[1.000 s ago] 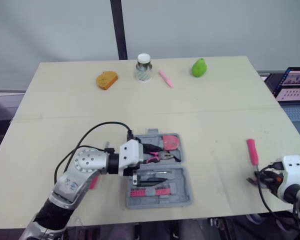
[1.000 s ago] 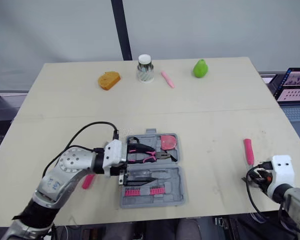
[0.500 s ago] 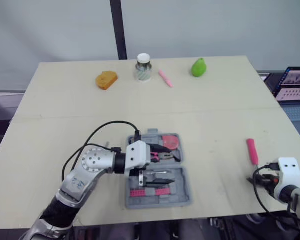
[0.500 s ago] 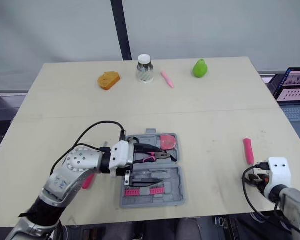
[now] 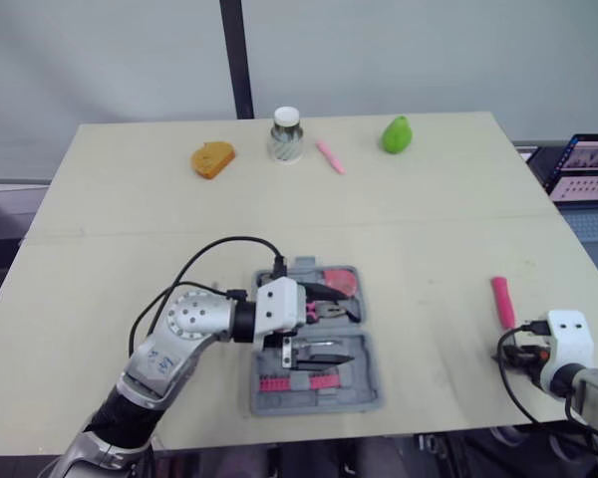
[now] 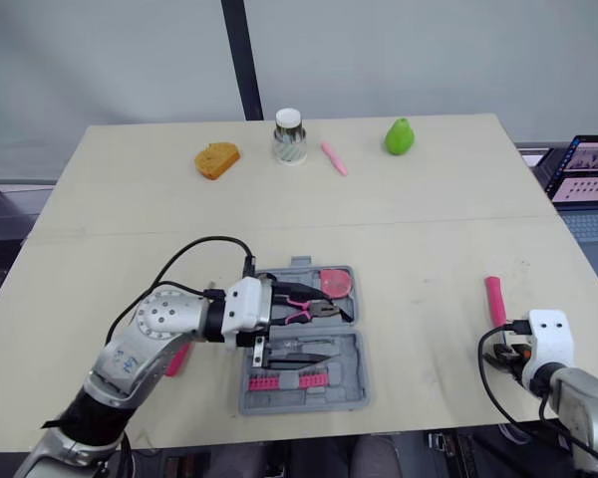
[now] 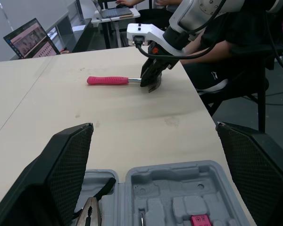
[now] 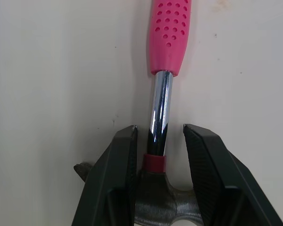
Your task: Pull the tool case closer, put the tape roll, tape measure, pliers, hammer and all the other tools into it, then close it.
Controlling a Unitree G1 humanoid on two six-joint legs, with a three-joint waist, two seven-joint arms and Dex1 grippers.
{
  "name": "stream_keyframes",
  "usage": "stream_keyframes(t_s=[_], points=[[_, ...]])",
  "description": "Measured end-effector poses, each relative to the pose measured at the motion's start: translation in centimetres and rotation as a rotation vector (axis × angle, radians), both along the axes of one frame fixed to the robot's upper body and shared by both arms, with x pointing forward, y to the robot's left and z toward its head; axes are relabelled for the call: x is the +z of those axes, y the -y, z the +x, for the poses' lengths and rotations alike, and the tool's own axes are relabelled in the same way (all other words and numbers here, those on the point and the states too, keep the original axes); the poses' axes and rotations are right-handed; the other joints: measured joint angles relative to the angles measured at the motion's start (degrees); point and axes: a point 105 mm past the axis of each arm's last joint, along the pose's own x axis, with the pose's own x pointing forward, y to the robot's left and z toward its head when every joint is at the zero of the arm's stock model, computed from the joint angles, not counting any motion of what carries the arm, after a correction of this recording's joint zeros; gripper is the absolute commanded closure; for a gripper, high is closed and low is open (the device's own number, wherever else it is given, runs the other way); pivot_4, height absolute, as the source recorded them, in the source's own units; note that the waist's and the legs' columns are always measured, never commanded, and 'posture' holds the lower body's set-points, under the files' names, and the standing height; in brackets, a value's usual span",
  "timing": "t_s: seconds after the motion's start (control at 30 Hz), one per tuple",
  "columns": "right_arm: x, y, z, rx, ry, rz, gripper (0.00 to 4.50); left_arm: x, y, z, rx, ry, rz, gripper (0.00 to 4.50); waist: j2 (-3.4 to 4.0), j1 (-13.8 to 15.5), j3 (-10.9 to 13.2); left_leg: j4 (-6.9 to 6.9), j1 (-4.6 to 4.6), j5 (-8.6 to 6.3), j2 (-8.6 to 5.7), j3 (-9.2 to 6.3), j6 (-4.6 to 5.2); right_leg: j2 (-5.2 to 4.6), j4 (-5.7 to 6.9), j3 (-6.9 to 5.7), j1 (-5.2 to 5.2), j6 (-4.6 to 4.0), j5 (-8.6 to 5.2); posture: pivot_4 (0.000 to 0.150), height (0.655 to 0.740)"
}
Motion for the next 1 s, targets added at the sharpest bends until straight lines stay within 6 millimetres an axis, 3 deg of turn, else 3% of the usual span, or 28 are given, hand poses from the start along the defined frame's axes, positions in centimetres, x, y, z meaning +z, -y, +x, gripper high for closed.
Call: stream_keyframes(t_s=[0.27, 0.43, 1.0], points=[[0.01, -0.06, 0.07, 0.0, -0.003, 0.003, 2.83, -0.11, 0.04, 0.01, 0.002, 0.003, 0.007, 0.0, -0.01, 0.0, 0.0, 0.0, 0.0, 0.0, 0.0, 0.0, 0.0, 0.0, 0.0, 0.0, 0.0, 0.0, 0.0, 0.15, 0.74], [-0.02, -0.51, 0.34, 0.02, -0.005, 0.004, 4.48, -0.11, 0.1, 0.03, 0.002, 0.003, 0.006, 0.0, -0.08, 0.0, -0.04, 0.0, 0.0, 0.0, 0.0, -0.01, 0.0, 0.0, -0.01, 0.0, 0.01, 0.0, 0.0, 0.15, 0.74], [0.24, -0.68, 0.69, 0.091, -0.017, -0.009, 4.48, -0.48, 0.01, 0.56, 0.018, -0.008, 0.013, 0.0, -0.24, -0.03, -0.1, -0.01, -0.02, 0.0, 0.01, -0.02, 0.0, -0.01, -0.14, -0.04, 0.02, 0.02, 0.01, 0.15, 0.74]])
